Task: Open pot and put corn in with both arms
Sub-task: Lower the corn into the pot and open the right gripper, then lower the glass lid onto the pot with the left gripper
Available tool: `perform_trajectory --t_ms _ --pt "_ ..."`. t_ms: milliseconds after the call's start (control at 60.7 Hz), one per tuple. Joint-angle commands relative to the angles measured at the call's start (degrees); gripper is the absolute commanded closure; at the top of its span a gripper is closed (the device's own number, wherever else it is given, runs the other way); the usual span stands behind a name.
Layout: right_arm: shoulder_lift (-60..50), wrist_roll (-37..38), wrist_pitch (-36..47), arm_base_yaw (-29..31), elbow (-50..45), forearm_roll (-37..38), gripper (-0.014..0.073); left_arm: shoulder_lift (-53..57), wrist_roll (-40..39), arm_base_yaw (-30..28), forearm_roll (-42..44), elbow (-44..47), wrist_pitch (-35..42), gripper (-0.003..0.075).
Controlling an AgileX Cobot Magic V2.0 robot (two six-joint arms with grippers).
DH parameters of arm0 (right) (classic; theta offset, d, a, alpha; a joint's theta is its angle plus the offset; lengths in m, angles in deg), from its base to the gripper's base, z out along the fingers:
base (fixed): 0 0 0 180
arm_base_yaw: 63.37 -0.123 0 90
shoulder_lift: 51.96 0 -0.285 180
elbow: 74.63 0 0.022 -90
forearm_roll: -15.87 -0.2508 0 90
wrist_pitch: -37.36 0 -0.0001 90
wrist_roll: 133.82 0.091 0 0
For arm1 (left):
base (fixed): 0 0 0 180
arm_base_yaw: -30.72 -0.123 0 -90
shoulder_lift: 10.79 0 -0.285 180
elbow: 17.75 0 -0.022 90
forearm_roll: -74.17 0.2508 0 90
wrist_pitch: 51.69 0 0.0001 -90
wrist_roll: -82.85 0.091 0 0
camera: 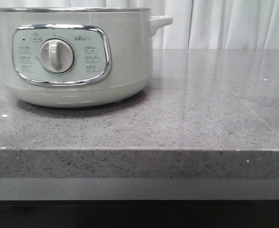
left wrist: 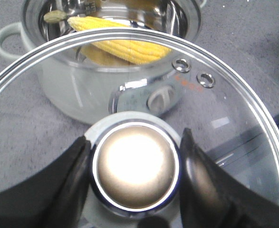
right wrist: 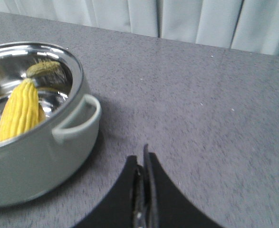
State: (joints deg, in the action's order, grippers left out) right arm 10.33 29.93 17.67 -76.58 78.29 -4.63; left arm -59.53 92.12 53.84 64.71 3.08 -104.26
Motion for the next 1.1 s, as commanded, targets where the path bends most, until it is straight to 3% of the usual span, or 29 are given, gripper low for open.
perform_trajectory --t_ms 0,297,610,791,1088 --pt "-7.12 -0.72 7.20 0.42 -4.67 -0.67 0.0663 -5.99 -0.38 0.40 -1.86 -6.85 8.87 0.0596" --pt "-28.45 -0.72 9.10 0.42 -23.47 -0.73 0.0663 -27.63 -0.38 0.40 -3.17 -26.37 6.75 0.0596" --pt "-35.28 -0.72 10.18 0.42 -26.10 -0.73 0.0663 -46.56 -0.38 0.40 -3.17 -45.66 0.65 0.0596" --pt "-35.28 -0.72 10.35 0.42 -26.10 -0.73 0.0663 -52.17 -0.38 0.40 -3.07 -51.10 -1.83 0.0596" --pt "-35.28 -0.72 10.47 0.42 -26.10 -0.73 0.0663 -53.22 -0.38 0.30 -2.37 -51.68 -2.43 0.0595"
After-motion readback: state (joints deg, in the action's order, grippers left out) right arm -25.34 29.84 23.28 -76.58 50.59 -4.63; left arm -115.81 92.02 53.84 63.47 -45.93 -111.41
